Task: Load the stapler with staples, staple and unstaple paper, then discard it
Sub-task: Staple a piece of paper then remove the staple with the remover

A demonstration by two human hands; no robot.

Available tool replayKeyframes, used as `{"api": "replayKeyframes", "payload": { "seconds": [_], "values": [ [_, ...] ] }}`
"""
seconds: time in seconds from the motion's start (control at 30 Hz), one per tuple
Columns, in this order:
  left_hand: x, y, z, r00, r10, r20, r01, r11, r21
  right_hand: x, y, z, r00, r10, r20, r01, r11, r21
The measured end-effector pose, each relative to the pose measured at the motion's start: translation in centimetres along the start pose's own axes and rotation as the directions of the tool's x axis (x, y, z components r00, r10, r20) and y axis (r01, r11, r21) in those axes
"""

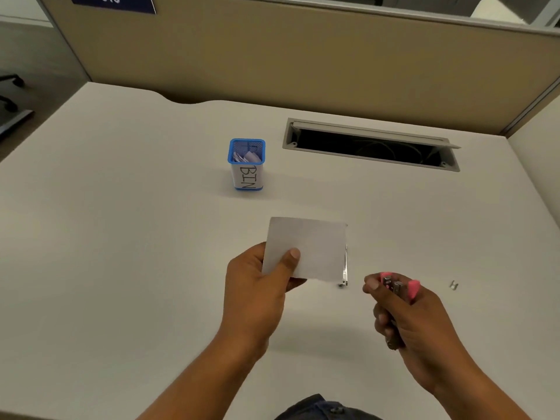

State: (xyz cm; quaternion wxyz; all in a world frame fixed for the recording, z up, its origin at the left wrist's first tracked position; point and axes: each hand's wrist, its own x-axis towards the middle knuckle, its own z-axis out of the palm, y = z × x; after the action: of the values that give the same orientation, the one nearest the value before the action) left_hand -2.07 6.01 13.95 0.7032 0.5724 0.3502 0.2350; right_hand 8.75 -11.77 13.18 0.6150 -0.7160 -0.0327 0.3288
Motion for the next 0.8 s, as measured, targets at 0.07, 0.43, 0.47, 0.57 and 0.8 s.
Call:
{"api": "replayKeyframes", "payload": {
  "seconds": [0.07, 0.43, 0.47, 0.57, 0.8],
  "values": [
    [-1.5, 0.6, 1.8, 0.997, -0.072, 0.042, 0.076, 0.991, -0.108, -0.4, -1.4, -0.7, 0.997, -0.04, 0.06, 0.038, 0.999, 0.024],
    [-5.6, -0.3, 10.3, 0.997, 0.069, 0.029, -0.072, 0.989, 0.127, -1.8, -3.9, -8.3, 0.918, -0.391, -0.063, 0.371, 0.905, -0.207],
    [-5.9, -0.2, 10.8, 0.995, 0.091, 0.037, -0.096, 0.983, 0.157, -1.8, -3.9, -8.8, 0.903, -0.418, -0.095, 0.381, 0.885, -0.268],
    [-6.8, -0.2, 12.6, 0.989, 0.122, 0.087, -0.138, 0.968, 0.211, -2.2, -3.8, -9.7, 0.865, -0.477, -0.154, 0.392, 0.835, -0.385],
    [-7.4, 0.6, 15.5, 0.96, 0.109, 0.257, -0.147, 0.98, 0.133, -3.8, -4.8, -9.9, 0.8, -0.6, 0.008, 0.549, 0.727, -0.412]
  ]
}}
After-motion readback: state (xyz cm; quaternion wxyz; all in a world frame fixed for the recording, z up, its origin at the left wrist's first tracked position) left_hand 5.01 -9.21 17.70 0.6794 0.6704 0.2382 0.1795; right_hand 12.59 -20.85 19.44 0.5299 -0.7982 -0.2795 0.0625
